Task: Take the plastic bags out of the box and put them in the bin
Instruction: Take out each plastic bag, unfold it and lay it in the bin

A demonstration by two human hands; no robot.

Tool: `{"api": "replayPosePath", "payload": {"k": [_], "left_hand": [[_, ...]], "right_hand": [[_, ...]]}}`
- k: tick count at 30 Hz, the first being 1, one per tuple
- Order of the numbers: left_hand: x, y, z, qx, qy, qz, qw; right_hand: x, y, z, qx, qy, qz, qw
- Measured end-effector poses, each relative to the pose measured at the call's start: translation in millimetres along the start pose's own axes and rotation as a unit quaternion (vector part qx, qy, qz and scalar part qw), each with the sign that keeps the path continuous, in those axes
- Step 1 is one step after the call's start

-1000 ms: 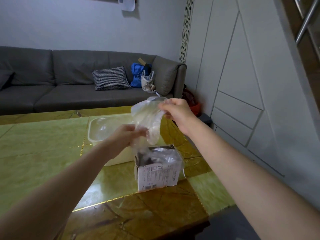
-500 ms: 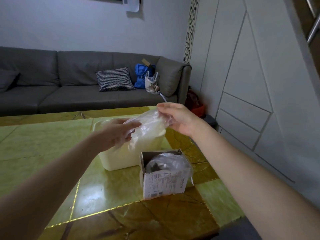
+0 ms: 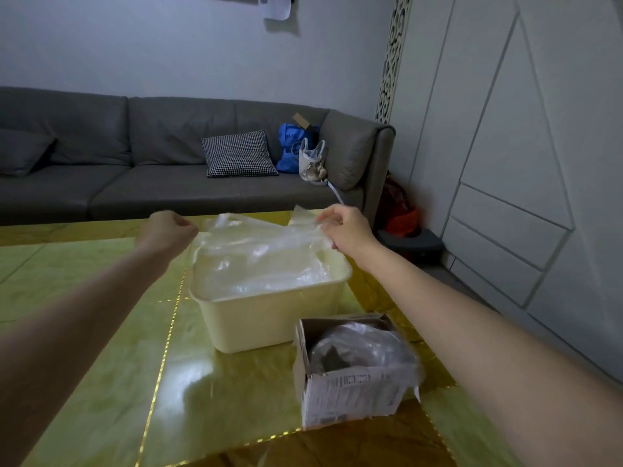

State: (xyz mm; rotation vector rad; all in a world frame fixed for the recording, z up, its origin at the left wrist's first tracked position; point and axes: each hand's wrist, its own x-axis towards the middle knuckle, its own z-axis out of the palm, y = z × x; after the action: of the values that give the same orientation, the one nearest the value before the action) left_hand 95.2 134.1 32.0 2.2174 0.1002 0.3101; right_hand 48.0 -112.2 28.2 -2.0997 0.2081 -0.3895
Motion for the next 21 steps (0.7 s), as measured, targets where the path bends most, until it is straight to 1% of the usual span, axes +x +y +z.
{"api": "replayPosePath", "payload": {"k": [1, 2, 3, 4, 5, 6, 7, 8, 9, 10, 13, 14, 15, 18, 19, 20, 21], "left_hand": [[1.6, 2.3, 2.8, 0.037, 0.044, 0.052, 0.997], [1.1, 6.8, 6.2, 0.048, 0.062, 0.109, 0.991], [-0.7, 12.0, 11.0, 0.047, 0.047, 0.169, 0.983], [-2.8, 16.5, 17.2, 0.050, -0.002, 0.227, 0.973], [-6.3, 20.3, 24.2, 0.068, -0.078, 0.272, 0.957], [-10.1, 22.7, 31.2, 0.105, -0.170, 0.293, 0.935], [-12.2, 22.8, 38.1, 0.162, -0.255, 0.289, 0.908], [-13.7, 21.7, 44.3, 0.229, -0.318, 0.270, 0.879], [-14.3, 19.8, 50.1, 0.294, -0.356, 0.246, 0.852], [-14.9, 18.4, 55.9, 0.348, -0.372, 0.225, 0.831], [-14.5, 14.6, 70.2, 0.437, -0.368, 0.195, 0.797], [-13.1, 14.2, 73.0, 0.450, -0.364, 0.195, 0.792], [-10.6, 13.2, 74.9, 0.451, -0.362, 0.198, 0.792], [-3.9, 11.3, 78.7, 0.416, -0.351, 0.213, 0.812], [-2.9, 11.4, 78.5, 0.406, -0.341, 0.225, 0.817], [-2.8, 11.0, 77.6, 0.393, -0.327, 0.241, 0.825], [-3.5, 11.9, 76.1, 0.373, -0.306, 0.262, 0.836]], "right_hand": [[0.6, 3.0, 3.1, -0.036, -0.021, -0.004, 0.999], [2.0, 5.6, 8.0, -0.066, -0.048, -0.005, 0.997], [2.9, 7.1, 12.2, -0.095, -0.076, -0.006, 0.993], [4.0, 8.2, 16.1, -0.126, -0.103, -0.006, 0.987], [4.7, 9.1, 18.5, -0.155, -0.125, -0.009, 0.980], [6.4, 10.3, 21.3, -0.181, -0.138, -0.014, 0.974], [8.0, 11.4, 23.0, -0.202, -0.147, -0.023, 0.968], [9.0, 12.4, 24.3, -0.221, -0.150, -0.034, 0.963], [10.0, 13.6, 25.3, -0.237, -0.148, -0.045, 0.959], [11.1, 15.0, 25.5, -0.256, -0.148, -0.053, 0.954], [13.0, 16.3, 22.9, -0.332, -0.179, -0.058, 0.924], [12.6, 14.5, 21.2, -0.351, -0.184, -0.071, 0.916], [11.1, 10.7, 19.8, -0.368, -0.178, -0.101, 0.907], [5.3, -1.7, 21.6, -0.387, -0.128, -0.254, 0.877], [4.2, -5.3, 24.6, -0.383, -0.139, -0.282, 0.869], [3.5, -7.4, 29.0, -0.373, -0.171, -0.283, 0.867], [4.0, -8.1, 32.3, -0.368, -0.219, -0.260, 0.865]]}}
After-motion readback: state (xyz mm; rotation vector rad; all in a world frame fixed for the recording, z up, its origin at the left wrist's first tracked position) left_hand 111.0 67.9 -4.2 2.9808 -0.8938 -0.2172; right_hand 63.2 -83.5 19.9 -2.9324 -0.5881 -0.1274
